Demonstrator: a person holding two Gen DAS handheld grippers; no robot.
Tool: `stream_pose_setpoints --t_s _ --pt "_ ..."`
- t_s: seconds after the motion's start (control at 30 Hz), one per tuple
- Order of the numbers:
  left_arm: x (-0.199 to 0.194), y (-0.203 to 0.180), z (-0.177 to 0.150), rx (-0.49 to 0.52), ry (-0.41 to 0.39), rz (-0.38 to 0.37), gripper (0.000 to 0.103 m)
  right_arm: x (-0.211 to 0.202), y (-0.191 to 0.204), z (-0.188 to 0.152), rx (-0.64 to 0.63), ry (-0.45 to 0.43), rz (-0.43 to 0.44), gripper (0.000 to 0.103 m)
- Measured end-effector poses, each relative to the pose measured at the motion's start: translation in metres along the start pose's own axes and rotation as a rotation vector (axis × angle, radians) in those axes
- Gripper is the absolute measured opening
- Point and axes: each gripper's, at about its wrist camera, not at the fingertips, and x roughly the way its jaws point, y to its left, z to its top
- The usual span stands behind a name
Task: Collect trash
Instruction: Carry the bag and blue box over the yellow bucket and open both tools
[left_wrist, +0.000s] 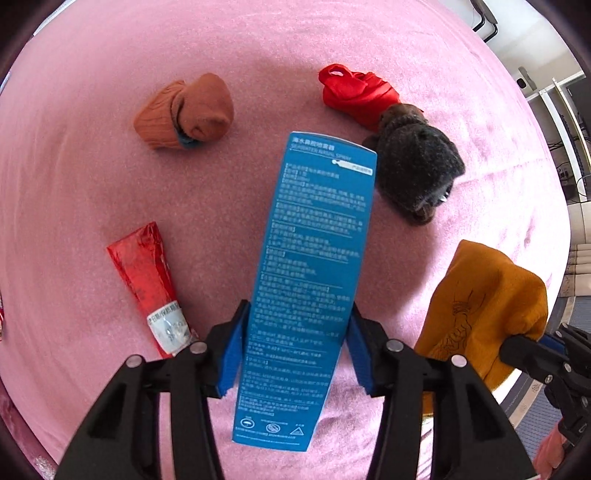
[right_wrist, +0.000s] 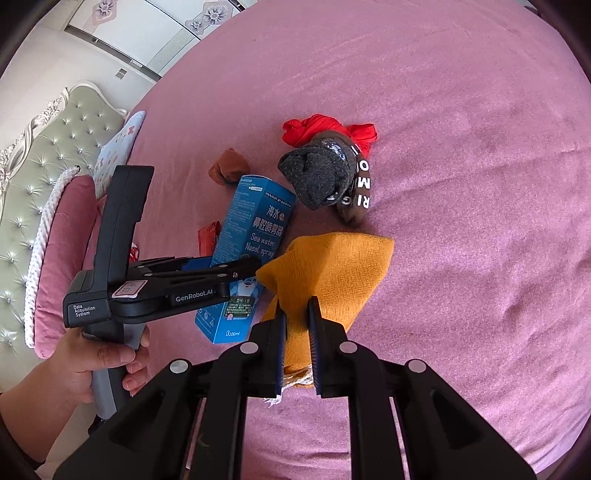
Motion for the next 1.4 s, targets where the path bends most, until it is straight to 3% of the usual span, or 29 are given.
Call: stream_pose_setpoints --t_s 0.27,0.63,0.93,1.2,1.4 --pt "-0.034 -0.013 -0.056 0.023 -0.044 -0.074 0.049 -0.022 -0.004 -0.032 0.020 -0.046 -0.028 0.011" --pt "-0.063 -0.072 -0.103 0.102 -0.066 -0.106 0.049 -0.069 -0.034 -0.089 0.056 -0.097 -0.052 0.011" --pt "-0.038 -0.202 -0.112 0.222 -0.013 -0.139 0.049 -0.141 -0.117 -0.155 0.189 -0.152 -0.072 0.011" --pt "-0.009 -0.327 -0.153 0.317 0.057 -0.184 0.049 -0.215 -0.215 -0.231 0.307 -0.164 -0.152 0.012" --pt "0.022 -0.422 -0.196 0.457 0.122 -0.182 0.049 -0.253 -0.282 -0.295 0.438 -0.182 -0.216 0.012"
